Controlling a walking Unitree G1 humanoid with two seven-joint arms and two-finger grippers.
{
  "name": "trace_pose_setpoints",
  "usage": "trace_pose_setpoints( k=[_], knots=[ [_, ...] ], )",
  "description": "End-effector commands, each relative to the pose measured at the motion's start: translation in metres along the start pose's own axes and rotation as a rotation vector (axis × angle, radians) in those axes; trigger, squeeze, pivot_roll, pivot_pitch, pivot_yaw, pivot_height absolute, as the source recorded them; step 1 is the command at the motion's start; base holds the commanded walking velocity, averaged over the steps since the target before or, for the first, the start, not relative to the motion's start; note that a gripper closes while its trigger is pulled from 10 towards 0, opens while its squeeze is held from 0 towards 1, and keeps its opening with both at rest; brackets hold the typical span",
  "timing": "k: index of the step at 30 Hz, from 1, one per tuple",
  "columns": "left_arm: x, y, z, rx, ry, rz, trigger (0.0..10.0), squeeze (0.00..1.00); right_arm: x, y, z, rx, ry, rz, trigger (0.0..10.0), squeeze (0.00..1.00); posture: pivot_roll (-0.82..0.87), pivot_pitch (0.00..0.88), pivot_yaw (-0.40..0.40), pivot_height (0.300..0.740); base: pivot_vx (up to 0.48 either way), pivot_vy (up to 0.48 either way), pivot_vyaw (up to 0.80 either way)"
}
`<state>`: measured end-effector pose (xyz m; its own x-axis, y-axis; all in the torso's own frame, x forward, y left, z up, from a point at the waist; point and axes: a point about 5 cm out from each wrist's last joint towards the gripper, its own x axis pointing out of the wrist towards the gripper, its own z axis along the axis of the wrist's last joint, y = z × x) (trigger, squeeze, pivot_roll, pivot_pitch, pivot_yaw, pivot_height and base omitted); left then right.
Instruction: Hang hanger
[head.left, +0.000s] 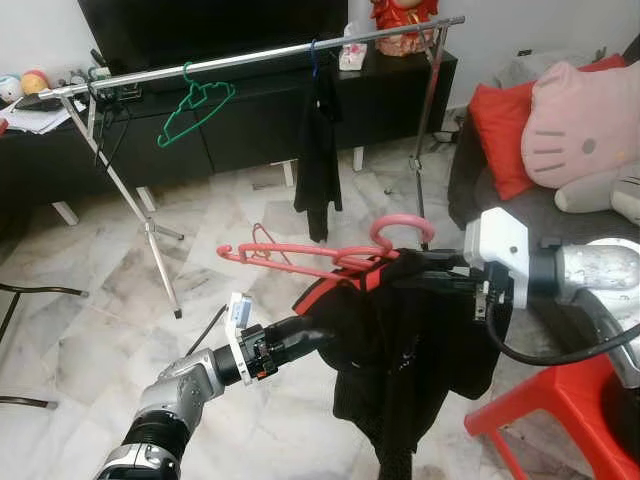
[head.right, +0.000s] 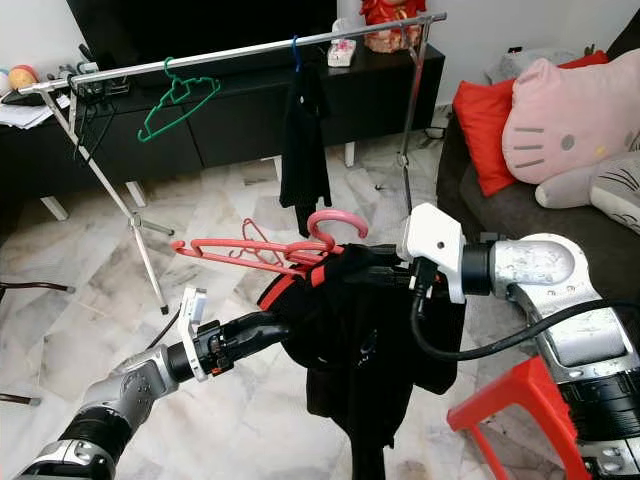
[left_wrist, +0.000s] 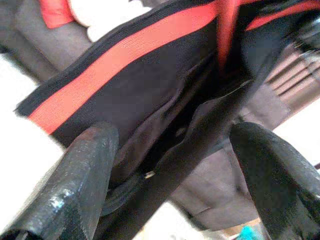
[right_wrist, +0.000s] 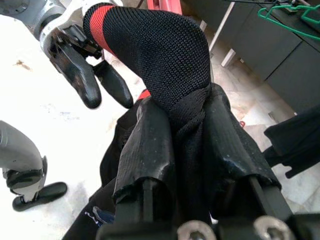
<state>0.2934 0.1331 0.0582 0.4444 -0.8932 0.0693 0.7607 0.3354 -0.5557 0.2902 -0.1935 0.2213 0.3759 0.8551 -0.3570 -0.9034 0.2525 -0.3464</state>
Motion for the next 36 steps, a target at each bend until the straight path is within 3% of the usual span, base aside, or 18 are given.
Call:
trace_pose_setpoints(
  k=[1, 8, 26, 28, 29, 36],
  knots=[
    [-0.006, 0.005, -0.002, 0.019, 0.026, 0.056, 10.0, 0.00, -0.004, -0.004, 0.017, -0.061, -0.042, -0.005, 0.0, 0.00, -0.19, 0.054, 0.090, 0.740, 0.000, 0.000, 0.00],
    [-0.003, 0.014, 0.005, 0.046, -0.036, 0.187, 10.0, 0.00, 0.000, -0.002, 0.023, -0.073, -0.059, 0.002, 0.0, 0.00, -0.20, 0.052, 0.090, 0.740, 0.000, 0.000, 0.00],
    [0.006, 0.013, -0.002, -0.048, -0.082, 0.147, 9.7, 0.00, -0.001, 0.005, 0.036, -0.091, -0.084, 0.030, 0.0, 0.00, -0.23, 0.059, 0.091, 0.740, 0.000, 0.000, 0.00],
    [0.006, 0.013, -0.001, -0.052, -0.092, 0.150, 3.8, 0.00, -0.002, 0.005, 0.036, -0.089, -0.083, 0.031, 0.0, 0.00, -0.23, 0.059, 0.091, 0.740, 0.000, 0.000, 0.00],
    [0.006, 0.013, 0.001, -0.058, -0.110, 0.151, 0.0, 0.00, -0.001, 0.005, 0.035, -0.087, -0.082, 0.031, 0.0, 0.00, -0.23, 0.059, 0.091, 0.740, 0.000, 0.000, 0.00],
    [0.003, 0.015, 0.010, -0.053, -0.150, 0.147, 0.0, 0.00, 0.000, 0.006, 0.033, -0.075, -0.080, 0.026, 0.0, 0.00, -0.22, 0.061, 0.090, 0.740, 0.000, 0.000, 0.00]
  ],
)
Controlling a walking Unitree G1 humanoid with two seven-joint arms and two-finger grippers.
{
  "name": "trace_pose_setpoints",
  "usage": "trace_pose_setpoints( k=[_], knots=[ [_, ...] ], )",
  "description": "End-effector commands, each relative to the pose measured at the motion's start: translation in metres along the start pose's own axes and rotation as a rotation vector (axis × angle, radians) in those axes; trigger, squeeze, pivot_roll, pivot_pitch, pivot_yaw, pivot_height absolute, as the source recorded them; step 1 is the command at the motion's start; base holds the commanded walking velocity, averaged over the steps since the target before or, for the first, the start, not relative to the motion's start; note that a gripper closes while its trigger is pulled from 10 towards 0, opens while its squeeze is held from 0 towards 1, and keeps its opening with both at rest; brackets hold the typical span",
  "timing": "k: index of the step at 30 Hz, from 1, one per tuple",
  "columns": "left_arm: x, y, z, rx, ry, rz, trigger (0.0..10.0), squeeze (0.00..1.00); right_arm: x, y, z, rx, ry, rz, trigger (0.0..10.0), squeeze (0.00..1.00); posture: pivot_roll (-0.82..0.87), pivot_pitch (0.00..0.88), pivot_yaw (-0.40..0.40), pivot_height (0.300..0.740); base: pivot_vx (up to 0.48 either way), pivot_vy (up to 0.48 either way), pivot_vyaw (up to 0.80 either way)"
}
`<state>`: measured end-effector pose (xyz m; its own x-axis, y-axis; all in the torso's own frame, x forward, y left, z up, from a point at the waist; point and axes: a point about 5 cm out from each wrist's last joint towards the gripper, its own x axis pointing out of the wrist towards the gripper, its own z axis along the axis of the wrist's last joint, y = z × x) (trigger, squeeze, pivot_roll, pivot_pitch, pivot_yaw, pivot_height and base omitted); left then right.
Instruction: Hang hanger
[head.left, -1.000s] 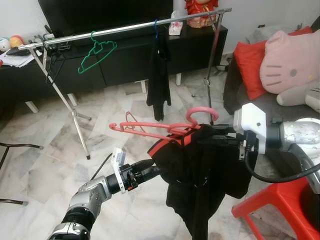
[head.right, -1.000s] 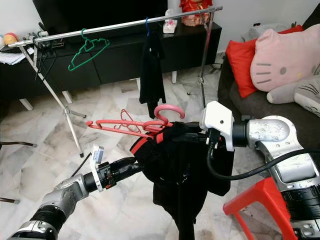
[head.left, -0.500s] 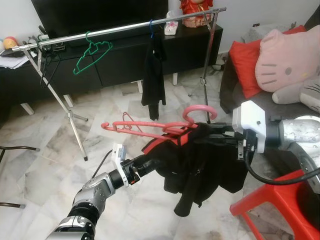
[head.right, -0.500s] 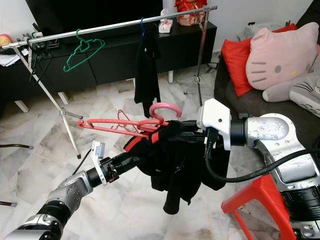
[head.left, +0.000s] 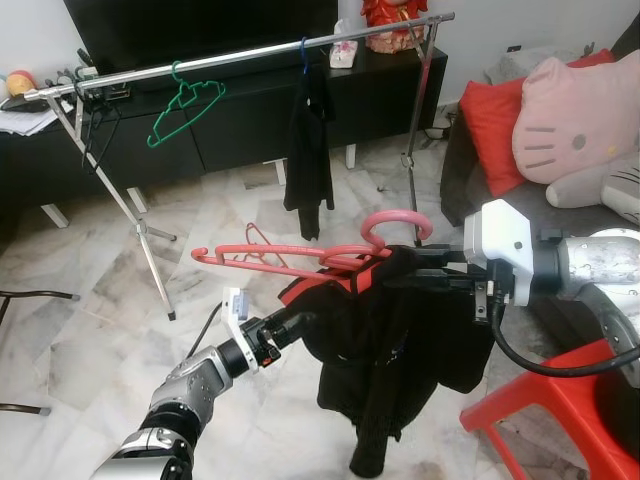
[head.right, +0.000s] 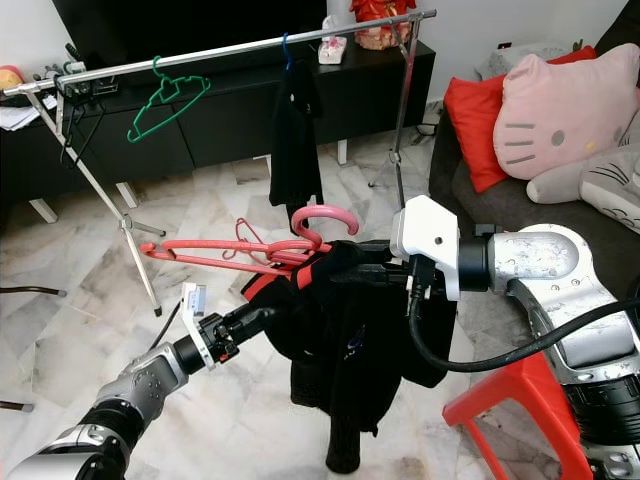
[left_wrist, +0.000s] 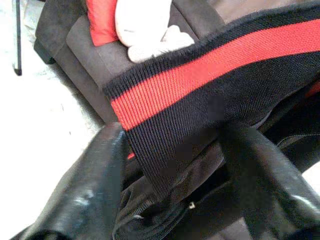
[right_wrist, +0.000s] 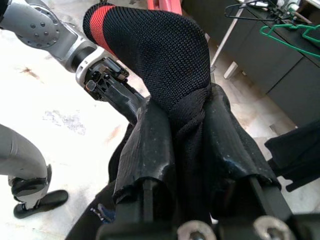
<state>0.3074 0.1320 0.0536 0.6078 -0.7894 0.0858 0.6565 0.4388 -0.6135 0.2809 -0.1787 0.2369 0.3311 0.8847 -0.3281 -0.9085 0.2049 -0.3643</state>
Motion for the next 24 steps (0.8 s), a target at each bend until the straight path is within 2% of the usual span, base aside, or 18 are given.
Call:
trace_pose_setpoints(
  k=[1, 24],
  knots=[
    [-0.0024, 0.0021, 0.0077, 0.002, -0.023, -0.001, 0.0, 0.00, -0.0030, -0.0009, 0.0113, -0.041, -0.031, -0.011, 0.0, 0.00, -0.22, 0.061, 0.090, 0.740, 0.000, 0.000, 0.00],
    [0.0005, -0.0021, 0.0168, -0.026, -0.077, -0.071, 0.0, 0.00, 0.0002, 0.0016, 0.0028, -0.013, -0.018, -0.011, 0.0, 0.00, -0.21, 0.060, 0.090, 0.740, 0.000, 0.000, 0.00]
  ],
)
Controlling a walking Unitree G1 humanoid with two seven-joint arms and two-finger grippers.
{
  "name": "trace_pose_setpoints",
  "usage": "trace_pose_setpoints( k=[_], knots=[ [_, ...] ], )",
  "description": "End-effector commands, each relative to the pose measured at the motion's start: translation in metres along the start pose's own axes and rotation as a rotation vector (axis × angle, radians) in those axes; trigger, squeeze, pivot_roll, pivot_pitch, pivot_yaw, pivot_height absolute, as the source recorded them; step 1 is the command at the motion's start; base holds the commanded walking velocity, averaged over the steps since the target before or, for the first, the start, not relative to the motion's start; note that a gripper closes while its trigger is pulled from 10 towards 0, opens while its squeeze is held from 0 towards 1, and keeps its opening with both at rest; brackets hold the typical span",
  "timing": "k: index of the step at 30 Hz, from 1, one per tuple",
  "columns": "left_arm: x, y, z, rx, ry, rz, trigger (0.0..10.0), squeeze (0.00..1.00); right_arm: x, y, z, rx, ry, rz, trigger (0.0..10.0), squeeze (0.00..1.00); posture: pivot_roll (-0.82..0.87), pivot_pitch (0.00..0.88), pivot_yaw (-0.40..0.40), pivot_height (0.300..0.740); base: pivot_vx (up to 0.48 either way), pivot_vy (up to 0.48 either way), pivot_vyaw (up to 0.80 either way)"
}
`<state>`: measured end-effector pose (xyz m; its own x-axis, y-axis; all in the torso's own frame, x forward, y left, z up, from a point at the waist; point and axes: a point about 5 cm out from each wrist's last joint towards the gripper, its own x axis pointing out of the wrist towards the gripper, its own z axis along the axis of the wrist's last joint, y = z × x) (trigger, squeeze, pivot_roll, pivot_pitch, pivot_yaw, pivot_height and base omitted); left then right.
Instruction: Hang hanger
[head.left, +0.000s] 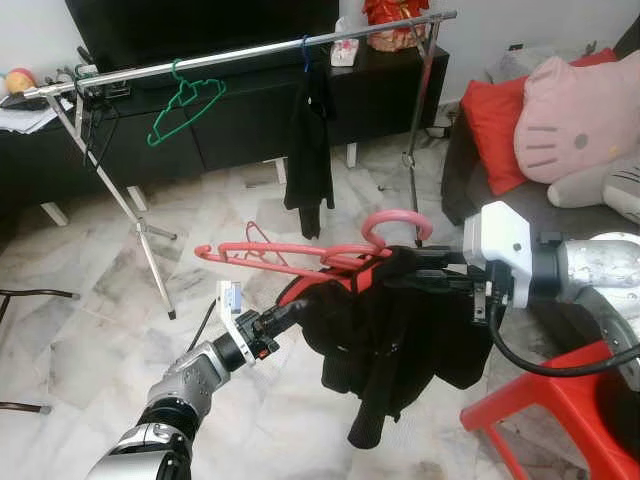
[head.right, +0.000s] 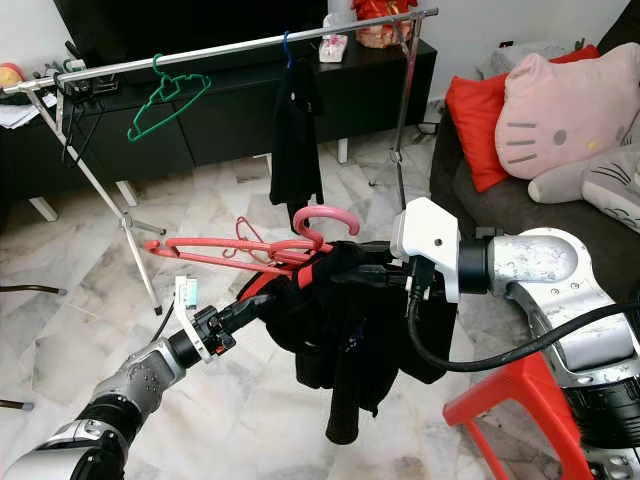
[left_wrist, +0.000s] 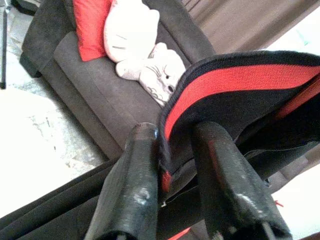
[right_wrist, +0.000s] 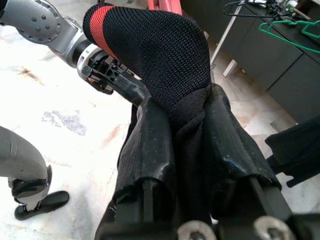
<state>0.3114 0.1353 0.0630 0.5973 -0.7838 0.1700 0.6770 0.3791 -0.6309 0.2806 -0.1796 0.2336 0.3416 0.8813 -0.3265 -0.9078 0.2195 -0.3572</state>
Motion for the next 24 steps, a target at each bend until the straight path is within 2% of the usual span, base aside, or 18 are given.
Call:
trace_pose_setpoints(
  k=[1, 24],
  knots=[
    [0.000, -0.001, 0.006, 0.006, -0.013, -0.016, 0.0, 0.00, 0.000, 0.000, 0.006, -0.025, -0.020, 0.000, 0.0, 0.00, -0.21, 0.061, 0.090, 0.740, 0.000, 0.000, 0.00],
    [-0.004, -0.002, 0.008, 0.008, -0.013, -0.032, 0.0, 0.00, 0.001, 0.002, -0.009, 0.005, 0.015, -0.022, 0.0, 0.00, -0.20, 0.059, 0.092, 0.740, 0.000, 0.000, 0.00]
  ],
)
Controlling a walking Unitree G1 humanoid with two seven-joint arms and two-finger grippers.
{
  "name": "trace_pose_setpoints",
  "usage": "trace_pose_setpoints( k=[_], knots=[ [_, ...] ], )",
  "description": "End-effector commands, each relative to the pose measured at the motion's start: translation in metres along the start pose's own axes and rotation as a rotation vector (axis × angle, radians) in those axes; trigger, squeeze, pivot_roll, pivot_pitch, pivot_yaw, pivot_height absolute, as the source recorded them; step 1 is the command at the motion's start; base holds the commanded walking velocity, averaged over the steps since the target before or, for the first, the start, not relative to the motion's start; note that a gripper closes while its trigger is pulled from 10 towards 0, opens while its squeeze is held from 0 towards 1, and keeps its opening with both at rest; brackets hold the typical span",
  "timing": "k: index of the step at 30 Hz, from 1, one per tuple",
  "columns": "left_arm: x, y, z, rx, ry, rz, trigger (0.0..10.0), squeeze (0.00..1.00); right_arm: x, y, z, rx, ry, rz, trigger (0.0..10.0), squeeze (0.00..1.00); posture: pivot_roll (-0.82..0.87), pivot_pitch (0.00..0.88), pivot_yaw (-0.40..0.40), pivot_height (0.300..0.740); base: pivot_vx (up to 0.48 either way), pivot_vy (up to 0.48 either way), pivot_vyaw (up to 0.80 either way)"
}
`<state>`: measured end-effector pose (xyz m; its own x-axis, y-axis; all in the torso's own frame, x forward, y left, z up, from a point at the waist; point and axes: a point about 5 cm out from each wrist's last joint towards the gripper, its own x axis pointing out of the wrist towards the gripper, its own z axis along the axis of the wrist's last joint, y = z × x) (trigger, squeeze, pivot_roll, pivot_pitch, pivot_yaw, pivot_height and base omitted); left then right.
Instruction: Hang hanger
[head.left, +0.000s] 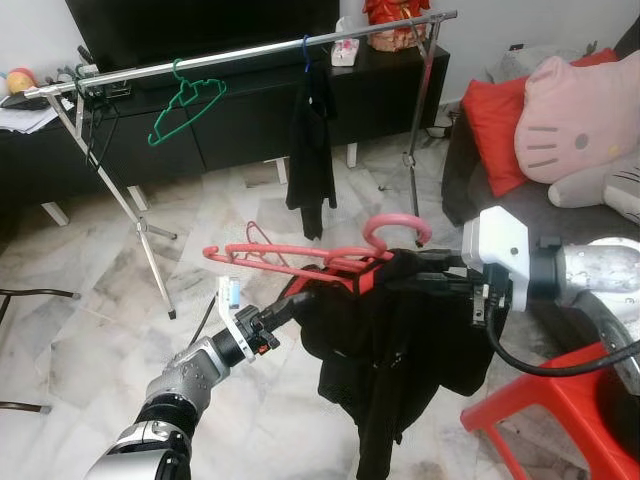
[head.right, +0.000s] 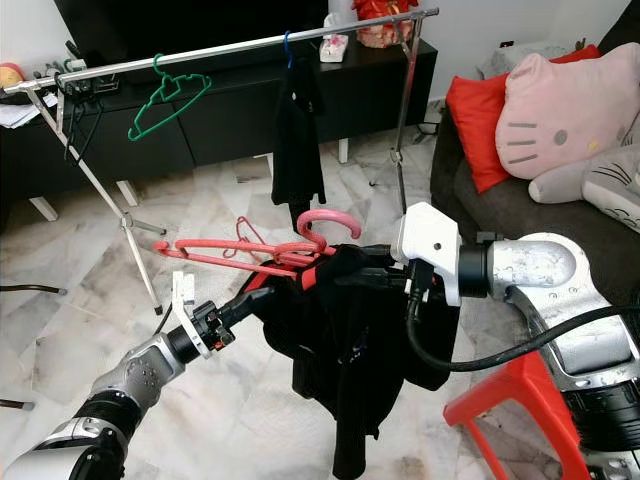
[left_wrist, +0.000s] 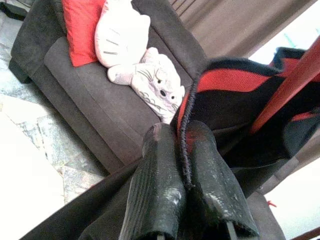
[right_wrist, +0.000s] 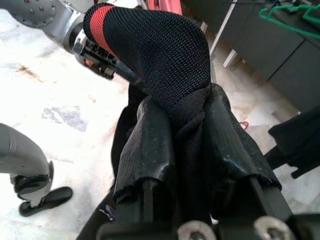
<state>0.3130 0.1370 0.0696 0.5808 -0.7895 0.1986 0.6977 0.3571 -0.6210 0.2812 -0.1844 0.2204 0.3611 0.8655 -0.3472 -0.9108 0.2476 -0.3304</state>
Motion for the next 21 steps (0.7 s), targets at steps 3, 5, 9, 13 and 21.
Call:
trace_pose_setpoints(
  k=[3, 5, 9, 13, 21],
  knots=[
    [-0.008, 0.002, 0.001, 0.015, 0.018, 0.024, 0.0, 0.00, -0.003, 0.001, -0.004, -0.024, 0.027, -0.010, 0.0, 0.00, -0.20, 0.059, 0.092, 0.740, 0.000, 0.000, 0.00],
    [-0.013, 0.005, -0.002, 0.032, 0.044, 0.065, 0.0, 0.00, -0.008, 0.001, -0.017, -0.008, 0.083, -0.024, 0.0, 0.00, -0.20, 0.059, 0.093, 0.740, 0.000, 0.000, 0.00],
    [-0.020, 0.010, -0.007, 0.075, 0.082, 0.139, 0.0, 0.00, -0.014, 0.001, -0.029, 0.015, 0.121, -0.055, 0.0, 0.00, -0.20, 0.059, 0.095, 0.740, 0.000, 0.000, 0.00],
    [-0.024, 0.015, -0.010, 0.145, 0.128, 0.229, 0.0, 0.00, -0.018, 0.002, -0.035, 0.023, 0.146, -0.072, 0.0, 0.00, -0.20, 0.059, 0.096, 0.740, 0.000, 0.000, 0.00],
    [-0.024, 0.015, -0.010, 0.145, 0.128, 0.229, 0.0, 0.00, -0.018, 0.002, -0.035, 0.023, 0.146, -0.072, 0.0, 0.00, -0.20, 0.059, 0.096, 0.740, 0.000, 0.000, 0.00]
  ],
)
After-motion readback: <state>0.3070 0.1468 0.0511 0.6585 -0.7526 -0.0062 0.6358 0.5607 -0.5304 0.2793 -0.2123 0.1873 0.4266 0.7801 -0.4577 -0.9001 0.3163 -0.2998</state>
